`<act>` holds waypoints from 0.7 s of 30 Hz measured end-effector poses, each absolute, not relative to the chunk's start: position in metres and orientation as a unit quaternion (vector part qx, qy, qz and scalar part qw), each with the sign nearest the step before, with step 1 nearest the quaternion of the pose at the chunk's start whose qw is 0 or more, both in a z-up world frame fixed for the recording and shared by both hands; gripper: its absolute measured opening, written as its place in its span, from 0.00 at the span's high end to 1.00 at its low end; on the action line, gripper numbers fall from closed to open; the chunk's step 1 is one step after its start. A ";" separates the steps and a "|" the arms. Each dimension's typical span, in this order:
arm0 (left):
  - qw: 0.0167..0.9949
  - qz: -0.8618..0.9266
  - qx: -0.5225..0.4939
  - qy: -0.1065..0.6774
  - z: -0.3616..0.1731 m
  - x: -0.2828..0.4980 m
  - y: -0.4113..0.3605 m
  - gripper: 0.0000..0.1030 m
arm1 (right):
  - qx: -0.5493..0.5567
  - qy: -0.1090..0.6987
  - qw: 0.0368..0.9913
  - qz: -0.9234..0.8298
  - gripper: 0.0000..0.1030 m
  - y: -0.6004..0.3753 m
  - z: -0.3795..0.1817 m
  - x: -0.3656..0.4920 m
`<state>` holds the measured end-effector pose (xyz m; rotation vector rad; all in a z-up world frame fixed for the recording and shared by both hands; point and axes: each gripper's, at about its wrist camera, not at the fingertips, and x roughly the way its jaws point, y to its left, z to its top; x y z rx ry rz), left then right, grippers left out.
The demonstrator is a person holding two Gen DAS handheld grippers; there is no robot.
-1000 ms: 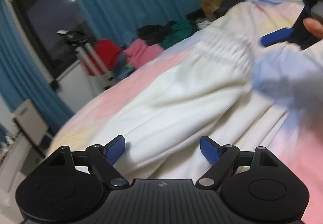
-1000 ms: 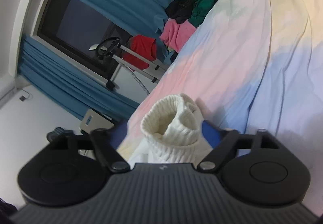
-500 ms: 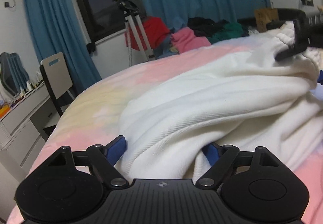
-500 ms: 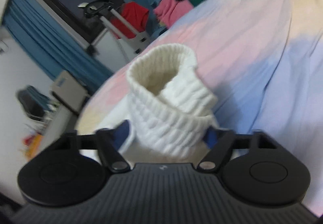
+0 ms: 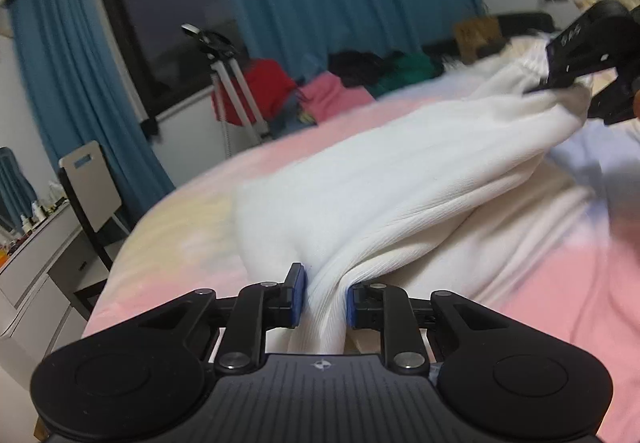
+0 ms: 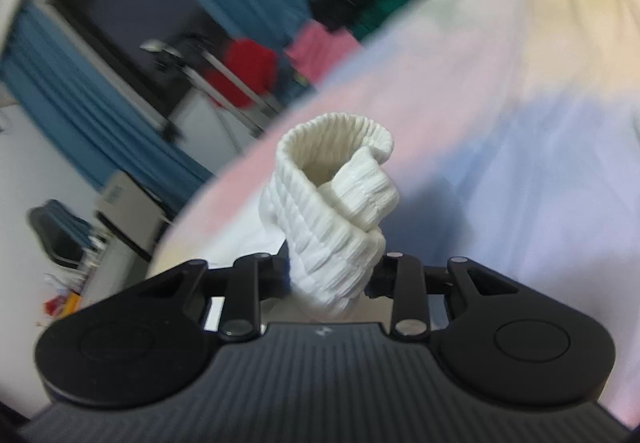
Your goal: Fold clothes
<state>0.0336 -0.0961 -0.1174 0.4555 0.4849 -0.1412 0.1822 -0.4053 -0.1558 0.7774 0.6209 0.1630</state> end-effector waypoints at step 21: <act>0.940 -0.064 0.124 0.310 -0.124 0.057 -0.063 0.77 | 0.390 0.366 0.838 0.109 0.12 -0.393 -0.203 0.202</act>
